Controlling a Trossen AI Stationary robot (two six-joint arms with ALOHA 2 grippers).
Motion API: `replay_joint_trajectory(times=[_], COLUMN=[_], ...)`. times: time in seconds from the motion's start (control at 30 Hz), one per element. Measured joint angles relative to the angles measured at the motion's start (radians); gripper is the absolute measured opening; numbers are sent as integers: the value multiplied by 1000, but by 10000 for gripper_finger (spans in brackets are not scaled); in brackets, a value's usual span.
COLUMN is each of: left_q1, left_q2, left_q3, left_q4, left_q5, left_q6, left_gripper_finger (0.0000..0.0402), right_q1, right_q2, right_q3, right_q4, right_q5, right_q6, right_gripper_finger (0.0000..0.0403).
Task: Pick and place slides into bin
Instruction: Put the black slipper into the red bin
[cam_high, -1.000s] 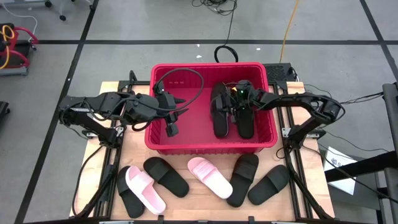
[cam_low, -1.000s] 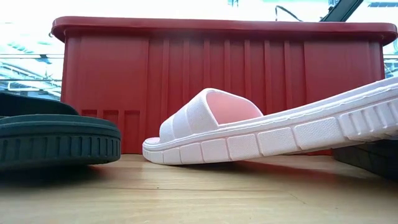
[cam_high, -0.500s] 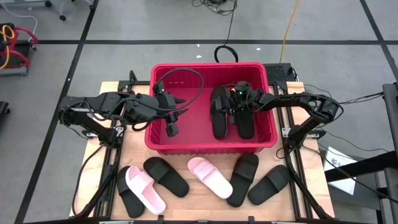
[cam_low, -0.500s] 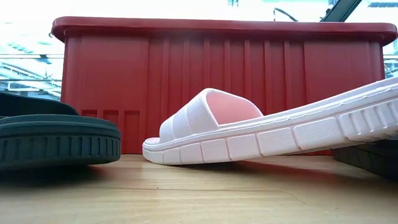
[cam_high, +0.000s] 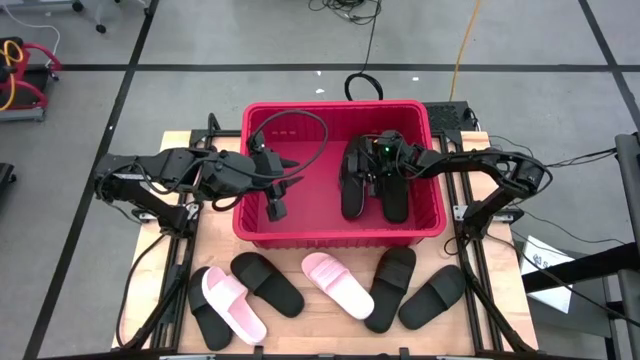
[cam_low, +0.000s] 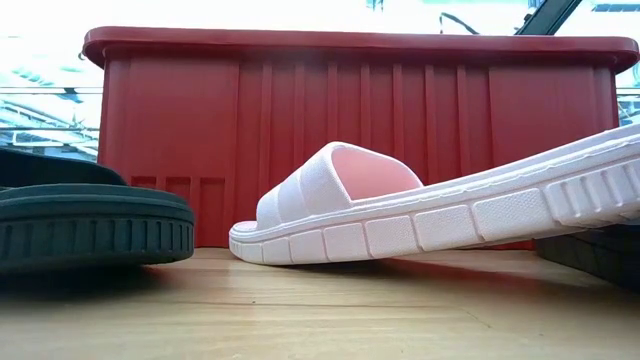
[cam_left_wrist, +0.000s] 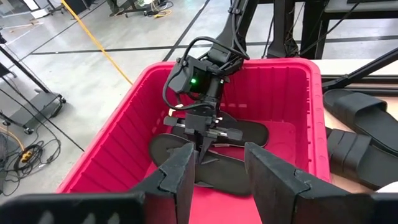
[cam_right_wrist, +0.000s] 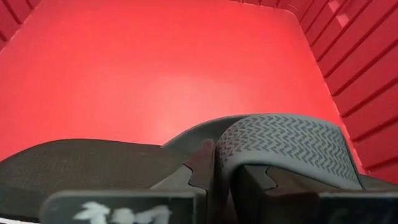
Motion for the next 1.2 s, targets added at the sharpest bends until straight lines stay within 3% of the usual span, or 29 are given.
replay_joint_trajectory(times=[0.63, 0.97, 1.2], left_q1=[0, 0, 0], left_q2=[0, 0, 0], left_q3=[0, 0, 0], left_q4=[0, 0, 0], left_q5=[1, 1, 1], left_q6=[24, 14, 14], left_gripper_finger=[141, 141, 141], right_q1=[0, 0, 0], right_q2=[-10, -112, -102], right_q3=[0, 0, -36], right_q4=[-10, -103, -118], right_q5=[-3, 2, 2], right_q6=[36, 132, 126], right_gripper_finger=[155, 179, 177])
